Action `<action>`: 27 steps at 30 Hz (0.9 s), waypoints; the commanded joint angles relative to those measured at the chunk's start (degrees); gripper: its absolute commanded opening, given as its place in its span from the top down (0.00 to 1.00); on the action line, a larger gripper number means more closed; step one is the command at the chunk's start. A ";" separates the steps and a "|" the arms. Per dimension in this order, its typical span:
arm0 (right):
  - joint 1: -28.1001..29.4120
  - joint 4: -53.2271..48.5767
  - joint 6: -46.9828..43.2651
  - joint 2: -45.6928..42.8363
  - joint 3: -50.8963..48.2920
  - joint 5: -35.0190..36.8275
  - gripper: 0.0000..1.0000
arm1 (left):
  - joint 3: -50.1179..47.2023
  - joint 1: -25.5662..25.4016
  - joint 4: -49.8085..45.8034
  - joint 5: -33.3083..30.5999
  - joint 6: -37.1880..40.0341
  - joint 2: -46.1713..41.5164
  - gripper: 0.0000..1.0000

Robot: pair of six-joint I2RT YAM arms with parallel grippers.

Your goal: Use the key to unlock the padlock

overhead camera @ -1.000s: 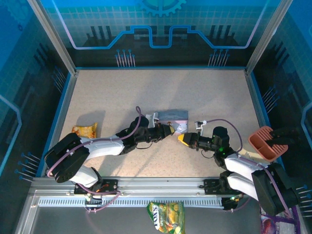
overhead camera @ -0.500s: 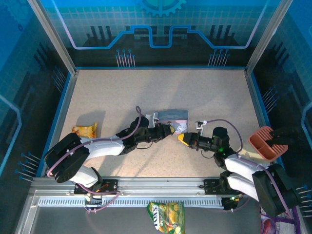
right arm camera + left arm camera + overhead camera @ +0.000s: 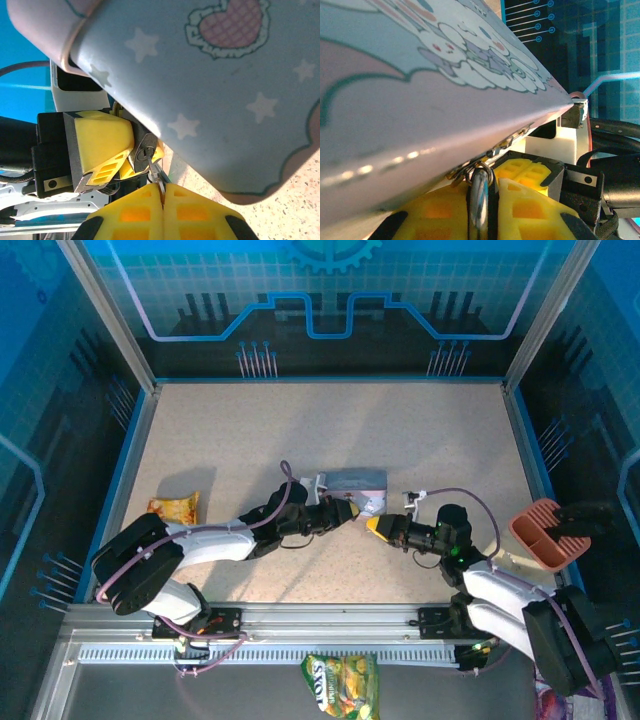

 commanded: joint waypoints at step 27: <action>4.02 6.85 1.16 5.03 3.30 2.94 1.00 | 3.03 -3.67 4.43 2.24 2.04 -1.23 0.94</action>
